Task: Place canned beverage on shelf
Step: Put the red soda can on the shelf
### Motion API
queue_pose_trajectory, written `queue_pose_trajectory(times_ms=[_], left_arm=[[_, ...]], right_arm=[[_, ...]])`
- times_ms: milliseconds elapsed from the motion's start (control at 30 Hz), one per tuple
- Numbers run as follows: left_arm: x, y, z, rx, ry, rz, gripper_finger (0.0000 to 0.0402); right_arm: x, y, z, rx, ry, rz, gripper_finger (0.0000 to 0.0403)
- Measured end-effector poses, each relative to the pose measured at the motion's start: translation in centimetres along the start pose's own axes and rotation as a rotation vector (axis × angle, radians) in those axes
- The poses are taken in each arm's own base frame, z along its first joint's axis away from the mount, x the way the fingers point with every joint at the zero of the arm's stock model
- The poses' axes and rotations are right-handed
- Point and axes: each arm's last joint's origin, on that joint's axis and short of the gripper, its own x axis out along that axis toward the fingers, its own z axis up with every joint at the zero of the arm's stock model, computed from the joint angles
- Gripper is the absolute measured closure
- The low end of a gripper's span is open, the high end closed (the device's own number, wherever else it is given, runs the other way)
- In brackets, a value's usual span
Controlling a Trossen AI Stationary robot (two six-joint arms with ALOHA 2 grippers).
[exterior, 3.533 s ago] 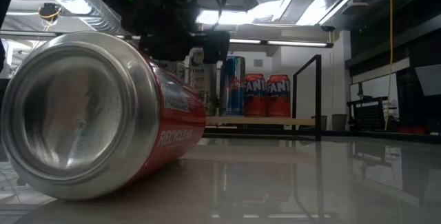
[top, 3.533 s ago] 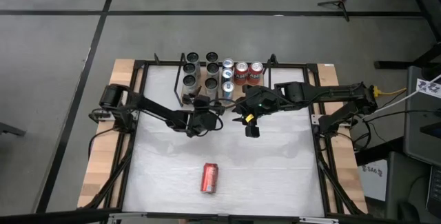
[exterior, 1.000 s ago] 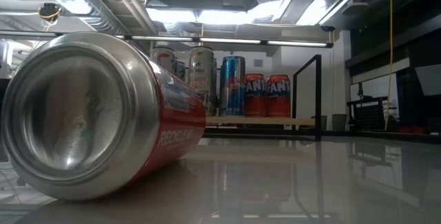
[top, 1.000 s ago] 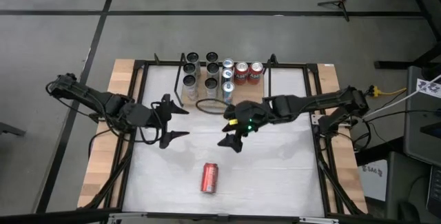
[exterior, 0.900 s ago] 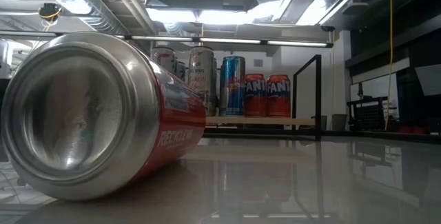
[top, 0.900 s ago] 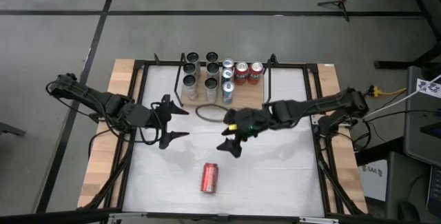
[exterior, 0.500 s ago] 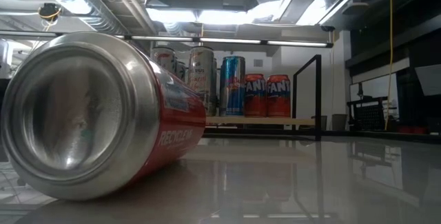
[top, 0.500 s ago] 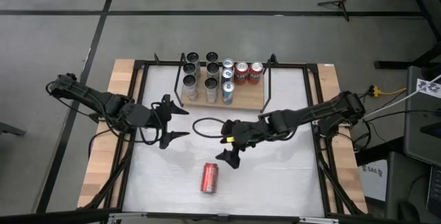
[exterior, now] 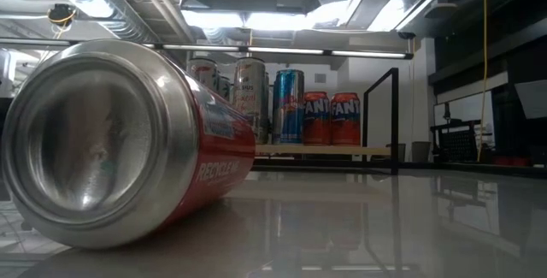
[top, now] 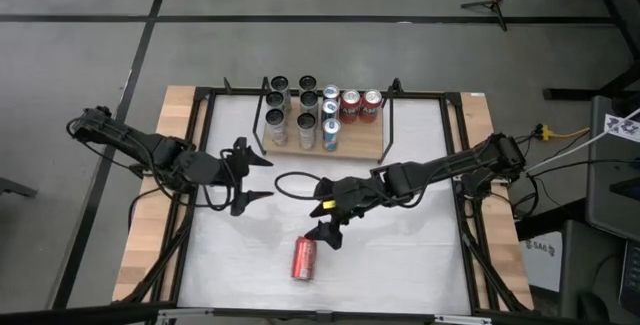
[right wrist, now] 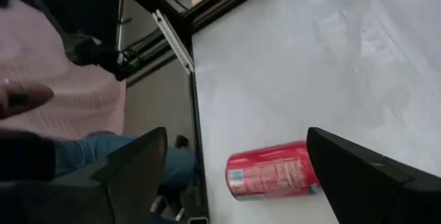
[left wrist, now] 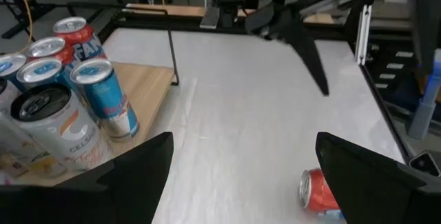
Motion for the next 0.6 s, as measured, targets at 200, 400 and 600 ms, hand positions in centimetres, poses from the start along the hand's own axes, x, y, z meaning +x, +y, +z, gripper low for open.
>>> queue_pose_trajectory(times_ms=[200, 400, 600], left_arm=[[0.0, 0.1, -0.2, 0.009, 0.019, 0.005, 0.0052], [0.0, 0.1, -0.2, 0.010, 0.020, 0.005, 0.0052], [0.0, 0.1, -0.2, 0.010, 0.020, 0.008, 0.0052]], right_arm=[[0.1, 1.3, -0.8, 0.053, -0.026, 0.021, 0.0058], [0.2, 3.0, -2.3, 0.078, -0.026, 0.040, 0.0058], [0.2, 3.9, -3.1, 0.075, -0.016, 0.048, 0.0058]])
